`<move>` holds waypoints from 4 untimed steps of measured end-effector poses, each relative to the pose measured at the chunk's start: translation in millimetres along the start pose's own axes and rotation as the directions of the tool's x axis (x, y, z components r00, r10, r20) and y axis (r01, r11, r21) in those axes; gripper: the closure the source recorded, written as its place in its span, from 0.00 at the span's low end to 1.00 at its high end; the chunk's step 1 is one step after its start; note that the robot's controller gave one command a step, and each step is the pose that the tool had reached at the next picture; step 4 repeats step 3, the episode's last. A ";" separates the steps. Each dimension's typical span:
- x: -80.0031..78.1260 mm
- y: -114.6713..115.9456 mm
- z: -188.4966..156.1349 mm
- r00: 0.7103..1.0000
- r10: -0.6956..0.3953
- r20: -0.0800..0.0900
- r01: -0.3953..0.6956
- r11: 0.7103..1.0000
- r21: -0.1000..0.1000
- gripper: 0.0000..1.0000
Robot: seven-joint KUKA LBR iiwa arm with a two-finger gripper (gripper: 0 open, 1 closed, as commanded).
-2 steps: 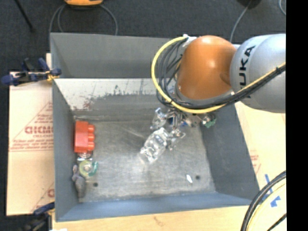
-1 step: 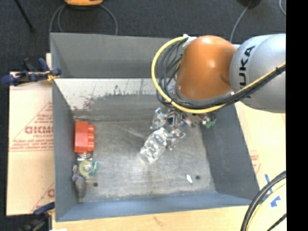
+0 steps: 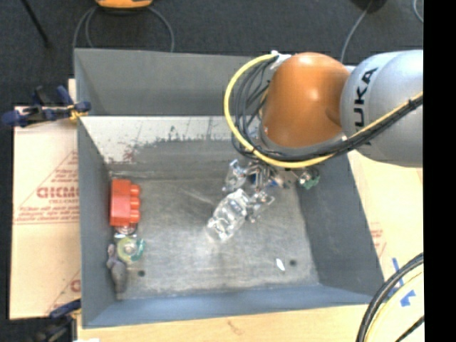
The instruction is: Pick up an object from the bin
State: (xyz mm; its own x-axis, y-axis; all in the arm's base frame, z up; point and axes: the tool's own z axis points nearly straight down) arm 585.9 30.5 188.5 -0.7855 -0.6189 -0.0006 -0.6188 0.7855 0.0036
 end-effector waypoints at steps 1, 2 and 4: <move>0.0 0.0 0.0 1.000 0.001 0.000 -0.001 1.000 0.000 1.00; 0.0 0.0 0.0 1.000 0.001 0.000 -0.001 1.000 0.000 1.00; 6.7 -10.2 -38.6 1.000 0.026 0.004 -0.026 1.000 0.006 1.00</move>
Offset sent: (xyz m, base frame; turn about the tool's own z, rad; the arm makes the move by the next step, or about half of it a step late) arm 0.0000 0.0000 0.0000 0.0000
